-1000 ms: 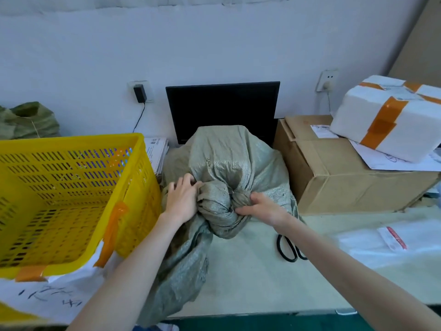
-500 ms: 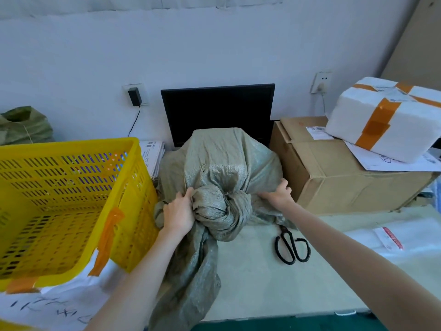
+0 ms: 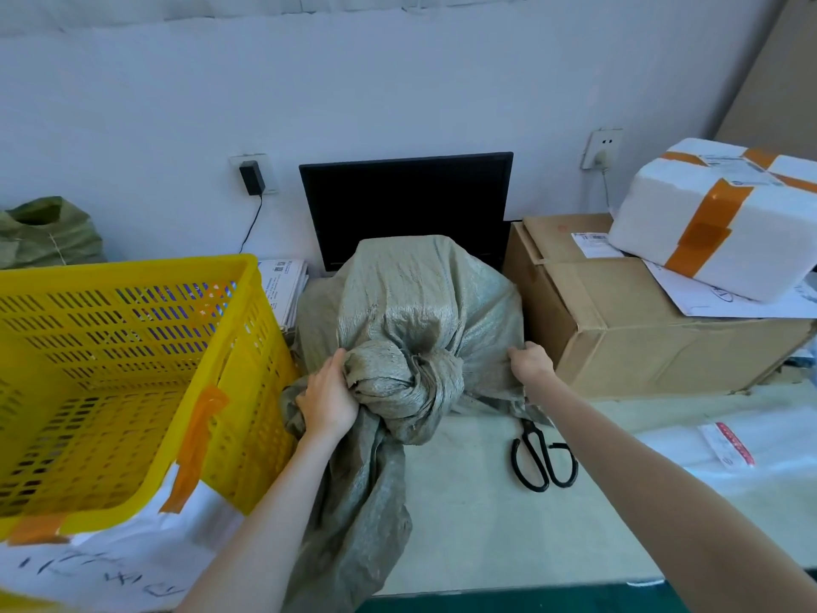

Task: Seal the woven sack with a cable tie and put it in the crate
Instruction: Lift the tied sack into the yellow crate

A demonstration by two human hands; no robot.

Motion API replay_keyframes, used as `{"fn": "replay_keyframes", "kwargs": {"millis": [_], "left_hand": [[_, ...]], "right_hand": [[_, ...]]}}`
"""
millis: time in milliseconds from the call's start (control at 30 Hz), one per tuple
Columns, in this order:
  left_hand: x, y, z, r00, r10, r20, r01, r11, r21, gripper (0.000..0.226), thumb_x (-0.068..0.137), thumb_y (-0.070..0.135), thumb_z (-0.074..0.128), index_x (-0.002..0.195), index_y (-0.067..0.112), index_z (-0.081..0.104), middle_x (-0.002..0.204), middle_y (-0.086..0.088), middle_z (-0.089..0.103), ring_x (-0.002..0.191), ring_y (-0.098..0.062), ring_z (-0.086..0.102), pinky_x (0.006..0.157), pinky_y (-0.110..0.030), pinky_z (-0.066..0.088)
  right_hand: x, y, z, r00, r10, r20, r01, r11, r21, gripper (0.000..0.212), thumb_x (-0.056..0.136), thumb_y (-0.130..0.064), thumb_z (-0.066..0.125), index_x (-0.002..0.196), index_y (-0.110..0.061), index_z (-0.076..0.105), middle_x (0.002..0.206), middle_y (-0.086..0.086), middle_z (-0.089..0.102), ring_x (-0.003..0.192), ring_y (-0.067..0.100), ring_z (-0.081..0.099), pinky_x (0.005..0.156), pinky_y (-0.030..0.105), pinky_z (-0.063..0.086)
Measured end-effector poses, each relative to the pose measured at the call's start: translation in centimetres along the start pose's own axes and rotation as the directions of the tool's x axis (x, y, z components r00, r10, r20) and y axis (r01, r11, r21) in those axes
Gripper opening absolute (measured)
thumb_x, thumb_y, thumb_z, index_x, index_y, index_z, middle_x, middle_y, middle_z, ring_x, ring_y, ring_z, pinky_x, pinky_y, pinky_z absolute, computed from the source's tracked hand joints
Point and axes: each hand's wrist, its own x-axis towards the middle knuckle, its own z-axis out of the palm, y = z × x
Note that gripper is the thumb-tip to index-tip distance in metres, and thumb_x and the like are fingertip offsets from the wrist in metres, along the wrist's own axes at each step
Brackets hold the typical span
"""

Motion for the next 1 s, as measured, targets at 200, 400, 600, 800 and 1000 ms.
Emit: {"fn": "replay_keyframes", "kwargs": {"millis": [200, 400, 600, 800, 1000], "left_hand": [[0.5, 0.2, -0.2, 0.998, -0.02, -0.065, 0.008, 0.984, -0.181, 0.03, 0.087, 0.016, 0.055, 0.114, 0.028, 0.056, 0.111, -0.003, 0.069, 0.105, -0.031, 0.062, 0.086, -0.049, 0.05], [1.9, 1.6, -1.0, 0.97, -0.033, -0.242, -0.027, 0.97, -0.242, 0.021, 0.088, 0.005, 0.051, 0.092, 0.025, 0.055, 0.087, 0.0, 0.07, 0.085, -0.028, 0.065, 0.076, -0.044, 0.052], [4.2, 4.3, -4.1, 0.917, -0.052, -0.396, -0.053, 0.967, -0.248, 0.022, 0.089, 0.001, 0.044, 0.094, 0.018, 0.058, 0.09, -0.009, 0.07, 0.085, -0.031, 0.063, 0.071, -0.039, 0.049], [6.6, 6.7, -7.3, 0.882, -0.068, -0.465, -0.06, 0.965, -0.254, 0.018, 0.09, 0.007, 0.045, 0.09, 0.019, 0.059, 0.094, -0.012, 0.07, 0.091, -0.034, 0.062, 0.072, -0.041, 0.045], [7.6, 10.4, -11.9, 0.789, 0.048, -0.613, -0.227, 0.949, -0.219, 0.018, 0.087, 0.009, 0.046, 0.092, 0.021, 0.059, 0.088, -0.011, 0.07, 0.086, -0.035, 0.063, 0.072, -0.041, 0.048]], "right_hand": [[0.1, 0.2, 0.1, 1.0, -0.011, 0.028, 0.003, 0.971, 0.241, 0.017, 0.095, -0.017, 0.043, 0.099, -0.012, 0.059, 0.114, 0.012, 0.064, 0.103, 0.033, 0.06, 0.09, 0.045, 0.052], [-1.3, -0.9, -0.5, 0.99, -0.136, 0.026, 0.118, 0.927, 0.356, 0.019, 0.095, -0.024, 0.045, 0.089, -0.009, 0.053, 0.105, 0.016, 0.065, 0.102, 0.039, 0.061, 0.085, 0.058, 0.053], [-3.7, -4.2, -1.5, 0.967, -0.249, 0.046, 0.201, 0.864, 0.462, 0.019, 0.099, -0.022, 0.042, 0.084, -0.012, 0.047, 0.091, 0.01, 0.058, 0.085, 0.029, 0.06, 0.065, 0.045, 0.056], [-5.8, -9.7, -3.7, 0.933, -0.358, 0.023, 0.295, 0.802, 0.519, 0.017, 0.1, -0.019, 0.041, 0.087, -0.011, 0.049, 0.087, 0.004, 0.059, 0.083, 0.023, 0.059, 0.064, 0.045, 0.058], [-7.7, -14.1, -6.2, 0.908, -0.416, -0.042, 0.359, 0.726, 0.587, 0.015, 0.1, -0.02, 0.043, 0.087, -0.011, 0.047, 0.095, 0.011, 0.059, 0.09, 0.028, 0.059, 0.081, 0.057, 0.052]]}}
